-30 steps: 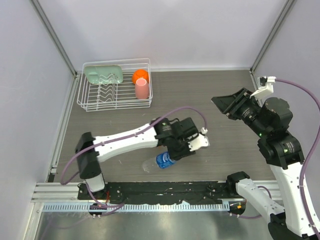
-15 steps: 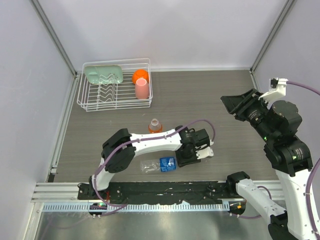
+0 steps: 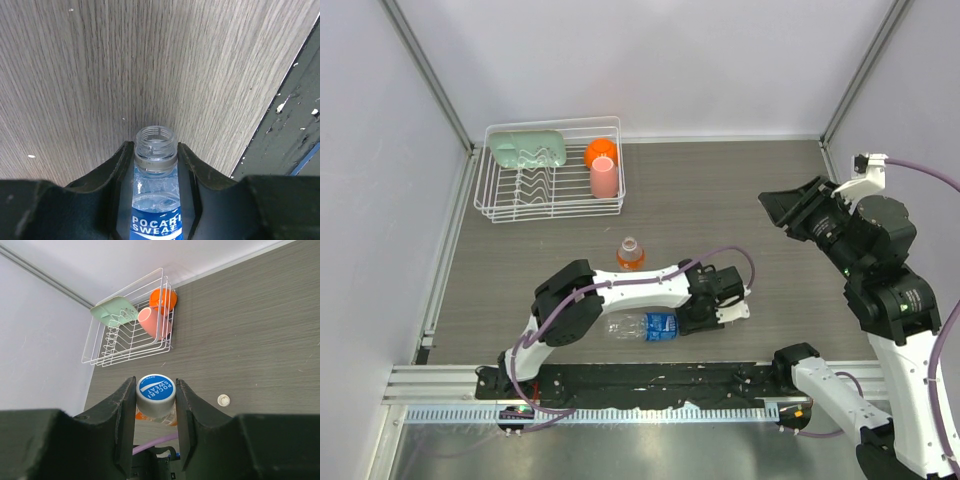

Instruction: Screw on the bottle caps

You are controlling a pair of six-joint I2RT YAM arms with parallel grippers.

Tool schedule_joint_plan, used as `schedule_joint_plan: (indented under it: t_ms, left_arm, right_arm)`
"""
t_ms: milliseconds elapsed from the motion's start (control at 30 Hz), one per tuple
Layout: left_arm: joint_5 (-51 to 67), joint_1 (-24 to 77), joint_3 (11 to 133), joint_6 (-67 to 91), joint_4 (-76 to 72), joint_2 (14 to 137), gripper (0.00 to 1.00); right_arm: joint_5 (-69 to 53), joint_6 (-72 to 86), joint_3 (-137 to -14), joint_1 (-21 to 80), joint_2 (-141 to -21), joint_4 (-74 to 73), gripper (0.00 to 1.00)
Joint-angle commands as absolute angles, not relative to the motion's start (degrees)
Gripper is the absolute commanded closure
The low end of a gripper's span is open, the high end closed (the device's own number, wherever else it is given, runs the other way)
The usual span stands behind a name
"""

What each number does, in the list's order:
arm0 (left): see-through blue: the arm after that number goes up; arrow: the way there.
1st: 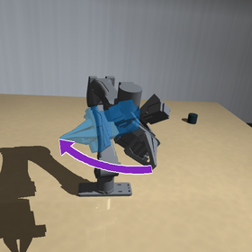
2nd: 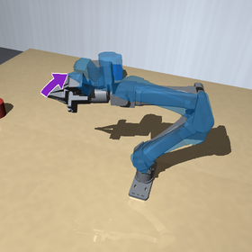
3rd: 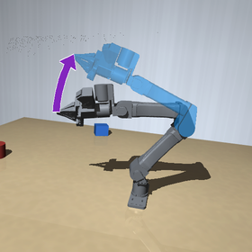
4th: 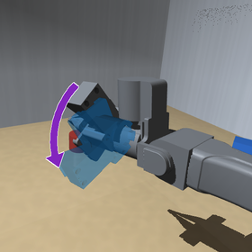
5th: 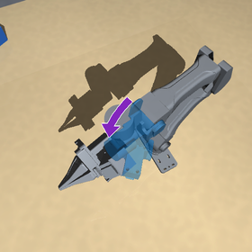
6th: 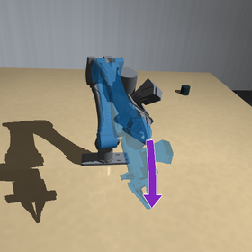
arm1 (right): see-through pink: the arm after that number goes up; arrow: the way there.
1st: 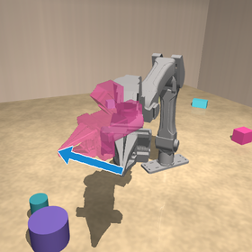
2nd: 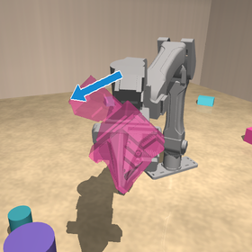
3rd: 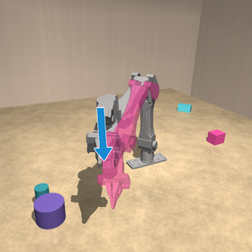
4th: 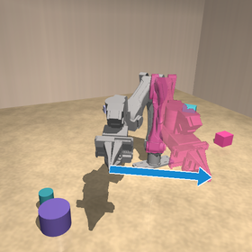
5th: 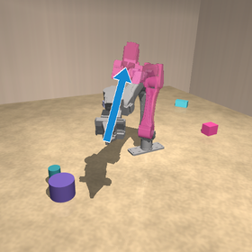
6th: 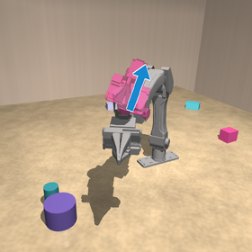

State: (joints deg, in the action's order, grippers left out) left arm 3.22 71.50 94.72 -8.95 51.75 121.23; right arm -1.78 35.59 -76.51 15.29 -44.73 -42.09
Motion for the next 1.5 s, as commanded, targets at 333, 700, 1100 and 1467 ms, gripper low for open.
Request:
schedule_joint_plan:
  t_ms: [333, 700, 1100, 1467]
  left_arm:
    - [2.1, 71.7, 94.5, -10.3, 54.7, 115.1, 0.16]
    - [0.5, 71.6, 93.6, -13.4, 60.7, 101.8, 0.1]
    - [-2.5, 70.7, 67.1, -15.6, 55.5, 84.2, 0.05]
    - [-6.3, 68.7, 57.5, -14.0, 44.0, 84.3, 0.05]
  right_arm:
    - [-1.5, 33.1, -76.1, 15.3, -45.9, -40.5, 0.94]
    - [-1.5, 31.4, -77.5, 15.3, -46.8, -40.7, 0.92]
    - [-3.1, 31.4, -79.4, 15.3, -47.6, -40.9, 0.92]
    - [-5.6, 32.2, -79.6, 15.3, -47.1, -39.9, 0.92]
